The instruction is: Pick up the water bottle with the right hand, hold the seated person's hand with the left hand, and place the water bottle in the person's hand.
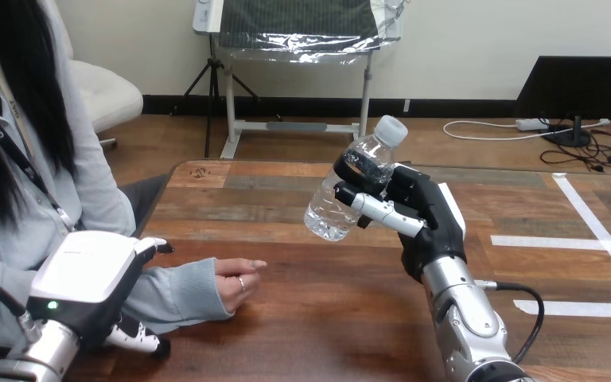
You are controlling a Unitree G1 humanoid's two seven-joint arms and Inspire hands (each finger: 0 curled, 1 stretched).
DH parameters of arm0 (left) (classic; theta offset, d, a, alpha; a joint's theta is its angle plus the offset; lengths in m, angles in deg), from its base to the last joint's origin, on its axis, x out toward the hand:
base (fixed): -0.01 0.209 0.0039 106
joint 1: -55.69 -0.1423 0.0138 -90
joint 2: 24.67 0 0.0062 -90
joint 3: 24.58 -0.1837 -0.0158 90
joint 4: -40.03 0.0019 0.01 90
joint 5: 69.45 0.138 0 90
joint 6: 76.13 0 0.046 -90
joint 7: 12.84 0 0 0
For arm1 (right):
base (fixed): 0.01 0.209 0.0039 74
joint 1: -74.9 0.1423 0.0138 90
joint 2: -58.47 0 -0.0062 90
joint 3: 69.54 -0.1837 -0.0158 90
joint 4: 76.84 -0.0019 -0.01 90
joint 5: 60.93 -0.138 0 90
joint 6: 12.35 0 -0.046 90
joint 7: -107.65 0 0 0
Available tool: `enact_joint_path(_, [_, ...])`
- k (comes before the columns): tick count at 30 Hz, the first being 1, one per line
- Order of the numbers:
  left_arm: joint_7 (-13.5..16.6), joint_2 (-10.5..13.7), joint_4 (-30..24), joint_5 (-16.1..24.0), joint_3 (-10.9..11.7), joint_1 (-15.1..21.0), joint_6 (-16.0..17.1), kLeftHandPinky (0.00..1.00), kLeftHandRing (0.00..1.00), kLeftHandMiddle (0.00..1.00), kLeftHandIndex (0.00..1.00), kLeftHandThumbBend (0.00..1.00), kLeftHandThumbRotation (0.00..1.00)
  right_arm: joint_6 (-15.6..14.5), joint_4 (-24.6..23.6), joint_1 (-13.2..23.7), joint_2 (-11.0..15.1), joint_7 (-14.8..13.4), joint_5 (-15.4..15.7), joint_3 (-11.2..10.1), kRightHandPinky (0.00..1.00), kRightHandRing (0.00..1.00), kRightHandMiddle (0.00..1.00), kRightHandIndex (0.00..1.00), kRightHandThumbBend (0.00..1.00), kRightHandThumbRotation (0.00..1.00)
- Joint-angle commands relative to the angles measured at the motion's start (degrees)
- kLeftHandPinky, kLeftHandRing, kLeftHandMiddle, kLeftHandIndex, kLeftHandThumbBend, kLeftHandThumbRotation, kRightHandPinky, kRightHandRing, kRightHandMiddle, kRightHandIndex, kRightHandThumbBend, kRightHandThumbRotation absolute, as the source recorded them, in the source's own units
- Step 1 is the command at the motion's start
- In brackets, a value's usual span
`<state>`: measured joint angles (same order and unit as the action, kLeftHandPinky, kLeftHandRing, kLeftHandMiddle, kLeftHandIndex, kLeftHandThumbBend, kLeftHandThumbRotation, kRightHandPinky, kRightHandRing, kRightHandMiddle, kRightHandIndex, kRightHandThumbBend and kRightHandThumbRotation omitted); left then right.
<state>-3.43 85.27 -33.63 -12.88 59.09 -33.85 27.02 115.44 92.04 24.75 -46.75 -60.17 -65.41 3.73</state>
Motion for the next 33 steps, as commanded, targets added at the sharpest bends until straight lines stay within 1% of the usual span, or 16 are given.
enact_joint_path(1, [1.0, 1.2, 3.2, -0.4, -2.3, 3.9, 0.0, 0.71, 0.72, 0.76, 0.79, 1.0, 0.28, 3.3, -4.2, 2.1, 2.2, 0.0, -0.2, -0.2, 0.26, 0.28, 0.36, 0.37, 0.67, 0.0])
enact_joint_path(7, [0.6, 1.3, 4.1, -0.7, -3.6, 4.9, -0.2, 0.7, 0.71, 0.75, 0.79, 1.0, 0.28, 3.8, -4.2, 2.0, 2.5, 0.3, -0.4, -0.2, 0.26, 0.28, 0.36, 0.38, 0.66, 0.0])
enact_joint_path(13, [0.4, 0.9, 4.4, -0.7, -4.6, 5.6, -1.2, 0.69, 0.7, 0.74, 0.78, 1.0, 0.28, 4.2, -4.2, 1.9, 2.6, 2.1, -1.3, -0.7, 0.26, 0.28, 0.36, 0.38, 0.65, 0.0])
enact_joint_path(19, [1.4, 0.4, 5.2, -0.5, -5.8, 6.3, -1.8, 0.66, 0.68, 0.72, 0.76, 1.0, 0.26, 4.8, -4.3, 1.7, 2.8, 2.0, -1.1, -0.5, 0.26, 0.28, 0.36, 0.38, 0.64, 0.0])
enact_joint_path(27, [3.4, -0.2, 6.4, -1.3, -6.9, 7.1, -1.4, 0.58, 0.61, 0.67, 0.71, 1.0, 0.21, 4.5, -4.2, 1.7, 3.1, 1.6, -1.0, -0.5, 0.26, 0.28, 0.36, 0.38, 0.64, 0.0])
enact_joint_path(33, [4.1, -0.7, 6.9, -1.3, -7.7, 7.4, -2.2, 0.53, 0.56, 0.62, 0.67, 1.0, 0.18, 4.2, -4.2, 1.7, 3.2, 1.6, -1.1, -0.5, 0.25, 0.28, 0.36, 0.38, 0.64, 0.0])
